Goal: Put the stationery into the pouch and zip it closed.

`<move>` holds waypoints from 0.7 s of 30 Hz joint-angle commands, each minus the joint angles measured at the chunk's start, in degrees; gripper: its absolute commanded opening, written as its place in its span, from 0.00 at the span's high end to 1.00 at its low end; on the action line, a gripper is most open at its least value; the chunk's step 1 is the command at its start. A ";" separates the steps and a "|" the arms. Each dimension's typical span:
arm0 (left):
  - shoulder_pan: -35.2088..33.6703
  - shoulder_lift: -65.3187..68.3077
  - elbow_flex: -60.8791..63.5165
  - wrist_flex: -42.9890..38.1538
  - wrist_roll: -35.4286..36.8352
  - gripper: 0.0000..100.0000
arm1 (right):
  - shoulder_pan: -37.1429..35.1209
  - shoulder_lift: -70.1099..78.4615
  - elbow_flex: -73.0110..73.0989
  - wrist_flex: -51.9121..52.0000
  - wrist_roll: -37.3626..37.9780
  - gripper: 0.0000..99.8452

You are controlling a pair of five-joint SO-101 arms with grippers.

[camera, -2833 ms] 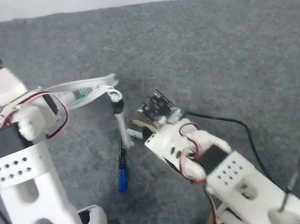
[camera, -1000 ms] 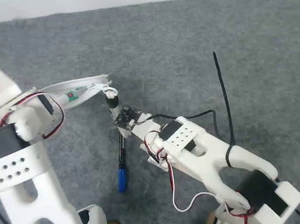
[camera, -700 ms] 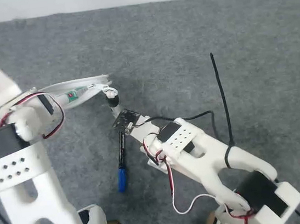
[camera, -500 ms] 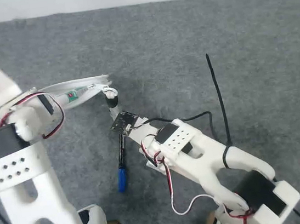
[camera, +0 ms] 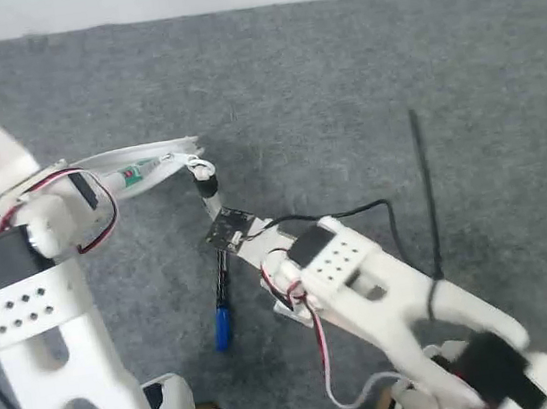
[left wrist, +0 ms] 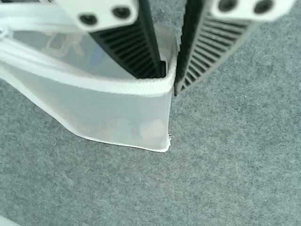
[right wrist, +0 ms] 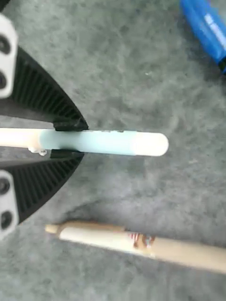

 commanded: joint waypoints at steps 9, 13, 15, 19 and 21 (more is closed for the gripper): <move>-0.26 0.35 -1.19 -1.76 0.70 0.99 | -0.84 -25.80 2.99 1.89 -7.03 0.99; -0.26 0.35 -1.19 -1.76 0.70 0.99 | -3.47 -28.79 2.99 1.36 -10.29 0.99; -0.26 0.35 -1.19 -1.76 0.70 0.99 | -4.44 -29.67 2.81 1.19 -11.78 0.99; -0.26 0.35 -1.19 -1.76 0.70 0.99 | -6.29 -32.40 2.64 -0.40 -16.18 0.99; -0.18 0.35 -1.19 -1.76 0.70 0.99 | -7.78 -34.33 2.64 -0.48 -18.64 0.99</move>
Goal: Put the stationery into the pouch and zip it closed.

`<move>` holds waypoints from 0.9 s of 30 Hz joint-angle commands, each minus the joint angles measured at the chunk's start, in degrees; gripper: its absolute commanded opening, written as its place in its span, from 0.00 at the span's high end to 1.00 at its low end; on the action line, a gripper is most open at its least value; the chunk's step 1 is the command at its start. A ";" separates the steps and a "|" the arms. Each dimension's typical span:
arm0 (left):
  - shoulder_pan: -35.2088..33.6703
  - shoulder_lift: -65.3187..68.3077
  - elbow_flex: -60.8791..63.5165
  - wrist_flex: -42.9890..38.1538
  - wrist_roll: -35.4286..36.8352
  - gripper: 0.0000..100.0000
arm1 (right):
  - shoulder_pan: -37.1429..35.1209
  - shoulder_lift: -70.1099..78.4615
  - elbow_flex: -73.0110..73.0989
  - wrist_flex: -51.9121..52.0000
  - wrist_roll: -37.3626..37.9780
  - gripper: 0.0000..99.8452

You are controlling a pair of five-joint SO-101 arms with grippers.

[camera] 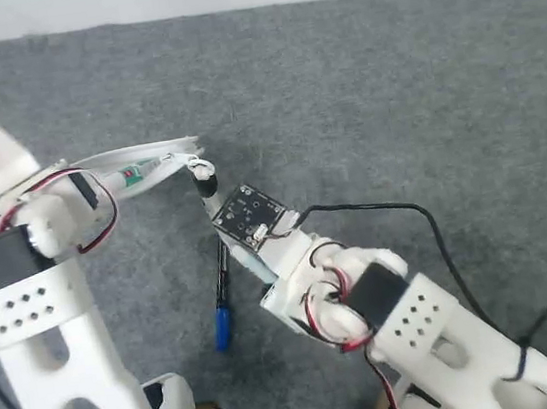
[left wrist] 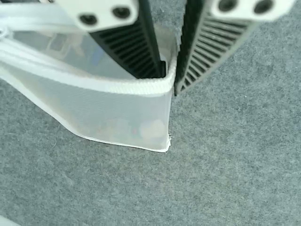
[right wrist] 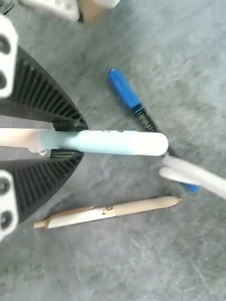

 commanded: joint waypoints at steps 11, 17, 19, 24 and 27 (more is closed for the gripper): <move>3.43 0.00 -1.19 -1.49 0.70 0.99 | -4.44 -16.04 -0.53 -4.00 -12.04 0.99; 6.51 0.00 -0.66 -0.88 0.35 0.99 | -4.53 -19.82 -0.53 -5.93 -12.13 0.99; 6.59 0.00 -0.66 -0.88 0.35 0.99 | -4.53 -20.88 -0.53 -8.40 -11.87 0.99; 6.68 0.00 -0.57 -0.70 0.35 0.99 | -4.18 -21.41 -0.53 -16.22 -11.69 0.99; 6.68 0.00 0.40 -0.97 0.35 0.99 | -4.18 -21.32 -0.53 -21.23 -11.69 0.99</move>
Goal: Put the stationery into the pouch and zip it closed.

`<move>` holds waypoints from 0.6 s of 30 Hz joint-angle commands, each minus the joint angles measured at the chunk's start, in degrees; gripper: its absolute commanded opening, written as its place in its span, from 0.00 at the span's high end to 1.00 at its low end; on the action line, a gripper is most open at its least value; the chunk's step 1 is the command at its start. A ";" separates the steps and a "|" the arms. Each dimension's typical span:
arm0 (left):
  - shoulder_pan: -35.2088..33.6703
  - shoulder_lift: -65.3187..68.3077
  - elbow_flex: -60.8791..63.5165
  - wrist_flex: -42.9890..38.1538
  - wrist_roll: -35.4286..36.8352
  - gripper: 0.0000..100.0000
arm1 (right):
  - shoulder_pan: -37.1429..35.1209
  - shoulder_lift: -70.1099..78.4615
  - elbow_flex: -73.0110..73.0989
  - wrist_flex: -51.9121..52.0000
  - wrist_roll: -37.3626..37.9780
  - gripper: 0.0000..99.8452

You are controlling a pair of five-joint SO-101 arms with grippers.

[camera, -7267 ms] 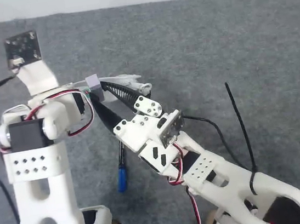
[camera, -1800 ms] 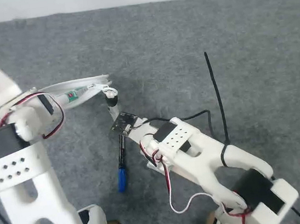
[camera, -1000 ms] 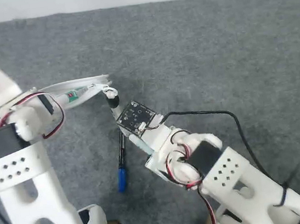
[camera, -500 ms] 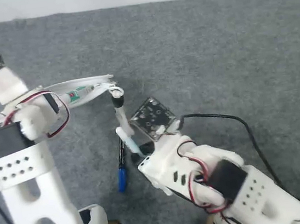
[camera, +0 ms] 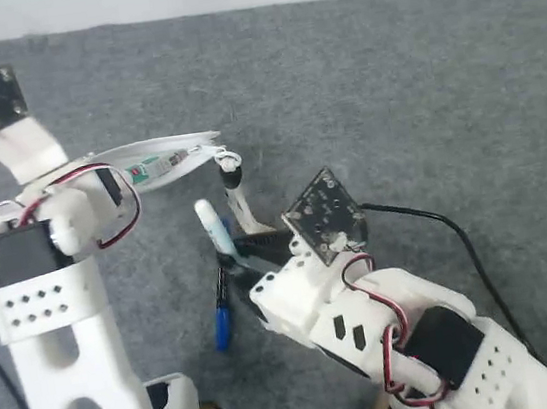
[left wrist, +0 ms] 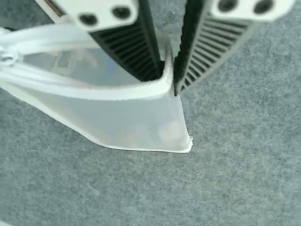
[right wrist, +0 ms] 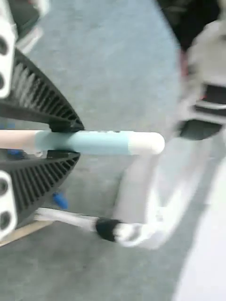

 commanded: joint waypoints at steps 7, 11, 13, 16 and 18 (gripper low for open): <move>0.35 0.00 0.66 -0.97 0.26 0.99 | -0.31 -1.45 -0.53 -16.57 2.11 0.99; 0.26 0.00 0.66 -0.97 0.26 0.99 | 0.31 -1.36 -0.53 -22.02 5.54 0.99; 0.09 0.00 0.66 -0.97 0.26 0.99 | 1.54 -1.36 -0.44 -25.71 7.12 0.99; 0.09 0.00 0.66 -0.97 0.26 0.99 | 2.42 -1.27 -0.44 -30.64 8.62 0.99; 0.26 0.00 0.66 -0.97 0.26 0.99 | 2.42 -0.84 -0.44 -32.48 10.20 0.99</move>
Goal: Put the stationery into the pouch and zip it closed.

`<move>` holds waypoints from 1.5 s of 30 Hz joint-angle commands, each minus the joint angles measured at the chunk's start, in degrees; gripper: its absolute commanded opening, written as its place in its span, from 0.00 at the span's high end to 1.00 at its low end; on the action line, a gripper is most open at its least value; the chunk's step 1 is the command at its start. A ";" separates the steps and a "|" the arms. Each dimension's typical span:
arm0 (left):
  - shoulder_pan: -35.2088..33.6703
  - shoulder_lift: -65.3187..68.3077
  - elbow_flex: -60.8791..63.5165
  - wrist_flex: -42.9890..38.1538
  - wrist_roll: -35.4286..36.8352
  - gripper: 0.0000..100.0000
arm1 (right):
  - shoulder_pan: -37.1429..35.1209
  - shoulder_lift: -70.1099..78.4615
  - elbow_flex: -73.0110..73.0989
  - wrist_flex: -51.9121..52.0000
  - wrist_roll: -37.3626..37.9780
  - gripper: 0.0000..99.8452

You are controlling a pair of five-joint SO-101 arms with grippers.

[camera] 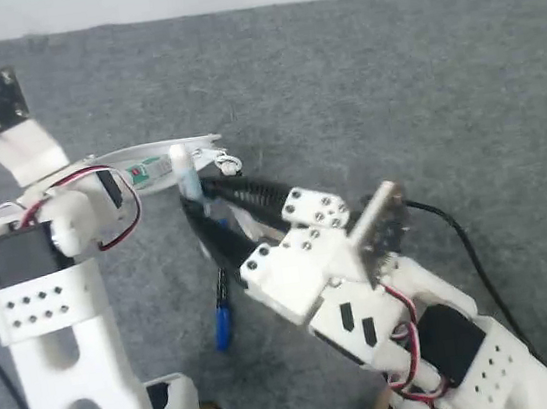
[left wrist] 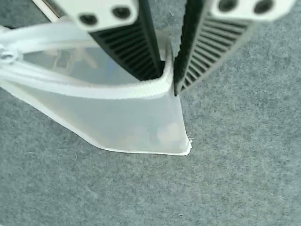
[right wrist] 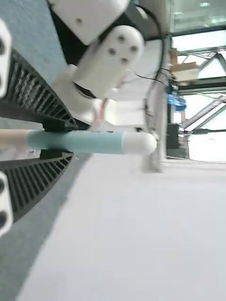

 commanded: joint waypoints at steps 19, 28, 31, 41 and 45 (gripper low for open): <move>0.26 0.09 0.48 -1.41 0.26 0.99 | 6.99 22.29 7.12 -49.89 3.34 0.99; 0.26 0.09 0.48 -1.41 0.26 0.99 | 7.08 34.77 7.12 -56.22 9.67 0.99; 0.26 0.09 0.48 -1.41 0.26 0.99 | 7.08 38.64 8.44 -59.74 13.45 0.99; 0.26 0.35 0.48 -1.41 0.26 0.99 | 6.64 43.47 13.01 -62.11 20.48 0.99; 0.35 0.35 0.48 -1.41 0.26 0.99 | 5.32 43.47 15.21 -62.02 20.57 0.92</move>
